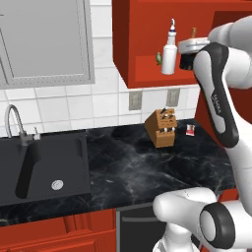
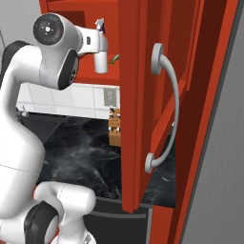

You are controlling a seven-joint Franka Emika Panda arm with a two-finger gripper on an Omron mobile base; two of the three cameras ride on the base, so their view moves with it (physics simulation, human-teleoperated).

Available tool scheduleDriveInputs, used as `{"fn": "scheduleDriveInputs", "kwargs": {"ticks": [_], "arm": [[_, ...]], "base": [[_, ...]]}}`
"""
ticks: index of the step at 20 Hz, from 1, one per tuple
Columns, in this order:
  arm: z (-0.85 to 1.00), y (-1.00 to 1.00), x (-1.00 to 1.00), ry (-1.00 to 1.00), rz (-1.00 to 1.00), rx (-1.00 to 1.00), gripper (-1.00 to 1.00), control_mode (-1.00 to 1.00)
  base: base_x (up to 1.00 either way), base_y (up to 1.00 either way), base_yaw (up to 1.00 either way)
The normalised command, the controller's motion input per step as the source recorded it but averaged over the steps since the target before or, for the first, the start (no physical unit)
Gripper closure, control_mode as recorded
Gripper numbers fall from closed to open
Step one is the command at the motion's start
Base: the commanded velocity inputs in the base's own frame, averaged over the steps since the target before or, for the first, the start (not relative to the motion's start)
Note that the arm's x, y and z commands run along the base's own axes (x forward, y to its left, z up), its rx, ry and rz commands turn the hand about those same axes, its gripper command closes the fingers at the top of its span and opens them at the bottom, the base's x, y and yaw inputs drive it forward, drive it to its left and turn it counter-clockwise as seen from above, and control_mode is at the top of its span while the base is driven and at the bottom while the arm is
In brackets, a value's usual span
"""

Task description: Pick the soap dispenser and spray from the cabinet and place them on the counter.

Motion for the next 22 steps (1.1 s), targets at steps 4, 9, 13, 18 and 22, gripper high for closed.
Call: {"fn": "scheduleDriveInputs", "kwargs": {"ticks": [4, 9, 13, 18, 22], "arm": [[0.0, 0.0, 0.24, 0.0, 0.0, -0.02, -1.0, -1.0], [0.0, 0.0, 0.23, 0.0, 0.0, -0.03, -1.0, -1.0], [0.0, 0.0, 0.21, 0.0, -0.01, -0.05, -1.0, -1.0], [0.0, 0.0, 0.23, 0.0, -0.01, -0.04, -1.0, -1.0], [0.0, 0.0, 0.25, 0.0, -0.01, -0.02, -1.0, -1.0]], "base": [[0.0, 0.0, 0.0], [0.0, 0.0, 0.0], [0.0, 0.0, 0.0], [0.0, 0.0, 0.0], [0.0, 0.0, 0.0]]}}
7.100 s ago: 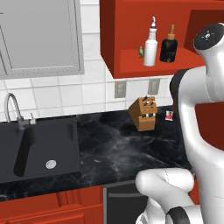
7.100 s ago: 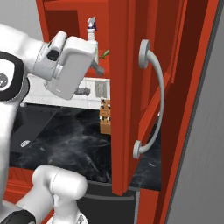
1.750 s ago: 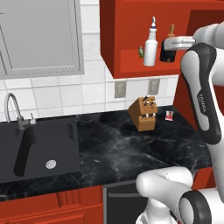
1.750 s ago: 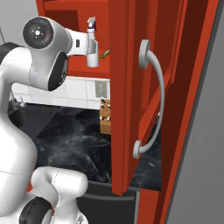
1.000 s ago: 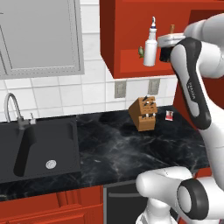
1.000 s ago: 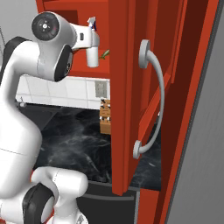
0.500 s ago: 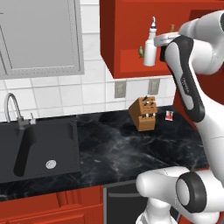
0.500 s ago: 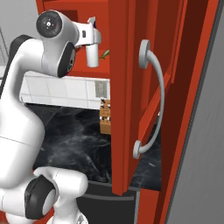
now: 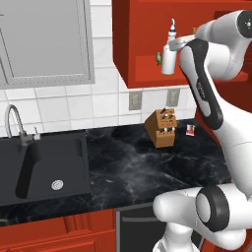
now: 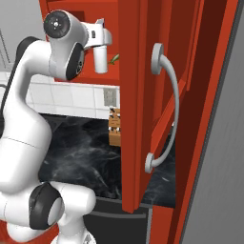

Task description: Pick the soap dispenser and spray from the cabinet and place them on the counter.

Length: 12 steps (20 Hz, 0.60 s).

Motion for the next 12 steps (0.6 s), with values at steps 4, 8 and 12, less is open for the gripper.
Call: {"fn": "scheduleDriveInputs", "kwargs": {"ticks": [4, 8, 12], "arm": [[0.0, 0.0, 0.26, 0.0, 0.0, 0.0, -1.0, -1.0], [0.0, 0.0, 0.24, 0.01, 0.0, 0.0, -1.0, -1.0], [0.0, 0.0, 0.24, 0.02, -0.01, 0.0, -1.0, -1.0]], "base": [[0.0, 0.0, 0.0], [0.0, 0.0, 0.0], [0.0, 0.0, 0.0]]}}
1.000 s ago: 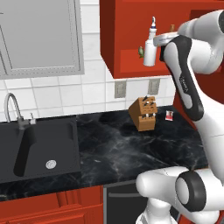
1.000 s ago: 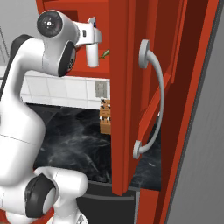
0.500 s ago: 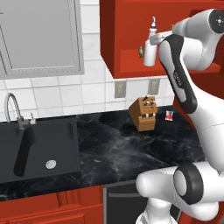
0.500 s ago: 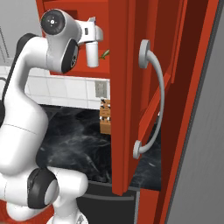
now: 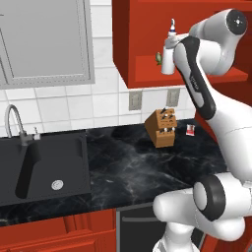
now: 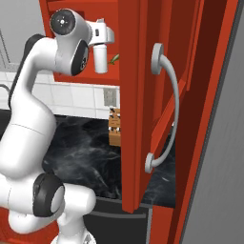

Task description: Pick the soap dispenser and spray from the cabinet and place them on the counter.

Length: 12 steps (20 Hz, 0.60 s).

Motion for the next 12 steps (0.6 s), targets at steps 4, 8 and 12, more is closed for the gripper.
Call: {"fn": "scheduleDriveInputs", "kwargs": {"ticks": [4, 8, 12], "arm": [[0.0, 0.0, 0.23, 0.03, -0.01, 0.0, -1.0, -1.0], [0.0, 0.0, 0.22, 0.03, -0.01, 0.0, -1.0, -1.0], [0.0, 0.0, 0.23, 0.01, 0.0, 0.0, -1.0, -1.0]], "base": [[0.0, 0.0, 0.0], [0.0, 0.0, 0.0], [0.0, 0.0, 0.0]]}}
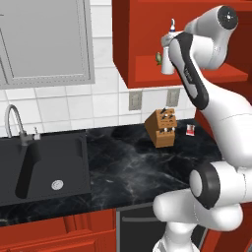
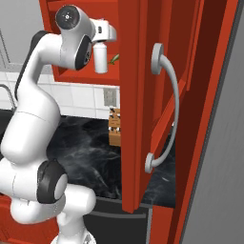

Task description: Pick the soap dispenser and spray from the cabinet and place them on the counter.

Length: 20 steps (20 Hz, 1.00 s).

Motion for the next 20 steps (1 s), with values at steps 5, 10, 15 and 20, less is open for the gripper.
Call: {"fn": "scheduleDriveInputs", "kwargs": {"ticks": [5, 10, 15, 20], "arm": [[0.0, 0.0, 0.22, 0.01, 0.0, 0.0, -1.0, -1.0], [-0.01, 0.0, 0.17, 0.01, 0.0, 0.0, -1.0, -1.0], [-0.04, 0.0, 0.16, 0.0, 0.0, 0.0, -1.0, -1.0], [-0.1, 0.0, 0.12, 0.0, 0.0, 0.0, -1.0, -1.0]], "base": [[0.0, 0.0, 0.0], [0.0, 0.0, 0.0], [0.0, 0.0, 0.0], [0.0, 0.0, 0.0]]}}
